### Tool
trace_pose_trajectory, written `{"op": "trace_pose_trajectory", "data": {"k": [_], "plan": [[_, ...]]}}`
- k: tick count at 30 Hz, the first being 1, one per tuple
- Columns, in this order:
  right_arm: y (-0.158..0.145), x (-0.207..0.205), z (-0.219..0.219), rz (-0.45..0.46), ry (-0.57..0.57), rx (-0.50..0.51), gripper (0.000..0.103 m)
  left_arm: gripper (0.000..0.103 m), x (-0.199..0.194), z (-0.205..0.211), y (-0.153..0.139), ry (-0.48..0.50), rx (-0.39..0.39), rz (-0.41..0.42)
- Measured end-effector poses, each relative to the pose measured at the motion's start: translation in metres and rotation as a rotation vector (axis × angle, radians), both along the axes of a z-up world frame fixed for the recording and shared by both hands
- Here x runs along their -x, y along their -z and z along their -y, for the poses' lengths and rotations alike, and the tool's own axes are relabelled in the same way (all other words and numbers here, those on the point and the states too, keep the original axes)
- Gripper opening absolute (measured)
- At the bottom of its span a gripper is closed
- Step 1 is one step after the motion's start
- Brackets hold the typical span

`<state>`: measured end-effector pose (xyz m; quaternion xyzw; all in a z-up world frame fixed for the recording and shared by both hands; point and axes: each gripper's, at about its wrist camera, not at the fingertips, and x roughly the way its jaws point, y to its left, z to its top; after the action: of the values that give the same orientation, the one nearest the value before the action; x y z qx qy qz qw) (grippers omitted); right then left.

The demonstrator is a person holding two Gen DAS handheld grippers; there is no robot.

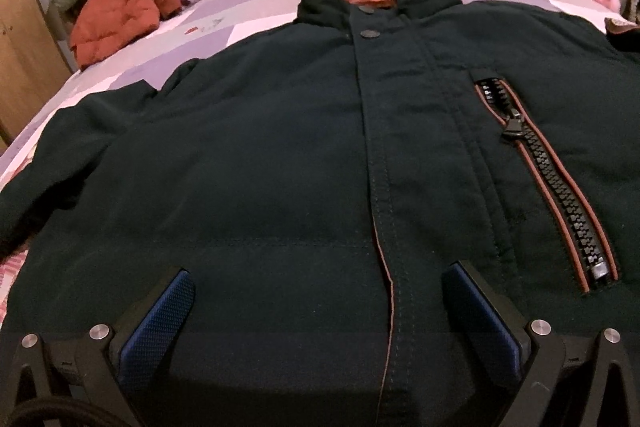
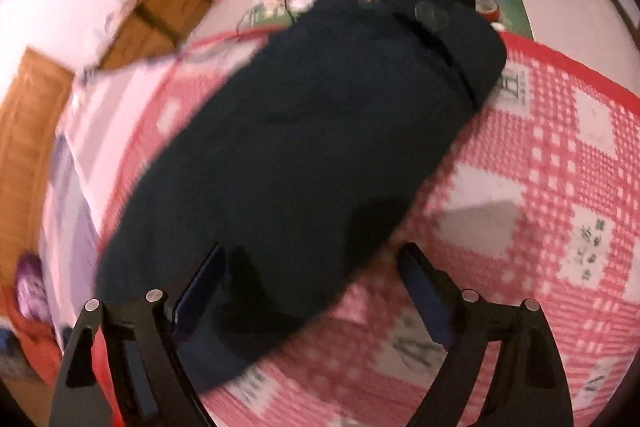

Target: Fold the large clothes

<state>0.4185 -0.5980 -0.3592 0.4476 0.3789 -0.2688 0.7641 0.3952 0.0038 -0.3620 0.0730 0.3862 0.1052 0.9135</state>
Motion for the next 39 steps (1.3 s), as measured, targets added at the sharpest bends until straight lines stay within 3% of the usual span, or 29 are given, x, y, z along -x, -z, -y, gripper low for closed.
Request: {"op": "trace_pose_trajectory", "data": {"k": [2, 3, 9, 14, 19, 22, 24, 28, 33, 36, 39], "plan": [[-0.011, -0.003, -0.001, -0.014, 0.02, 0.057, 0.016, 0.103, 0.0, 0.0, 0.0, 0.0, -0.004, 0.003], [-0.017, -0.001, 0.0, 0.017, 0.022, 0.065, 0.011, 0.103, 0.0, 0.001, 0.0, -0.001, -0.004, 0.004], [-0.072, -0.014, -0.003, 0.07, 0.003, 0.224, 0.006, 0.103, 0.001, 0.001, 0.0, -0.001, -0.001, 0.008], [-0.134, -0.052, -0.048, 0.061, -0.068, 0.483, 0.006, 0.103, 0.001, 0.001, 0.001, -0.002, 0.003, 0.012], [-0.196, -0.089, -0.144, 0.108, -0.277, 0.779, 0.006, 0.103, -0.003, -0.004, 0.0, 0.003, 0.044, -0.015], [-0.217, -0.106, -0.221, 0.159, -0.441, 0.906, 0.006, 0.103, -0.007, -0.021, -0.01, 0.018, 0.155, -0.072], [-0.224, -0.115, -0.279, 0.201, -0.569, 0.968, 0.006, 0.103, -0.005, -0.035, -0.022, 0.008, 0.18, -0.091], [-0.208, -0.128, -0.404, 0.265, -0.854, 1.013, 0.006, 0.103, 0.004, -0.075, -0.052, -0.025, 0.181, -0.046], [-0.142, -0.135, -0.542, 0.259, -1.144, 0.938, 0.006, 0.103, 0.005, -0.129, -0.054, -0.079, 0.13, -0.058], [-0.094, -0.129, -0.6, 0.204, -1.267, 0.943, 0.006, 0.103, 0.01, -0.154, -0.047, -0.112, 0.132, -0.072], [-0.051, -0.115, -0.627, 0.152, -1.347, 0.972, 0.006, 0.103, 0.013, -0.168, -0.037, -0.13, 0.132, -0.076]]}}
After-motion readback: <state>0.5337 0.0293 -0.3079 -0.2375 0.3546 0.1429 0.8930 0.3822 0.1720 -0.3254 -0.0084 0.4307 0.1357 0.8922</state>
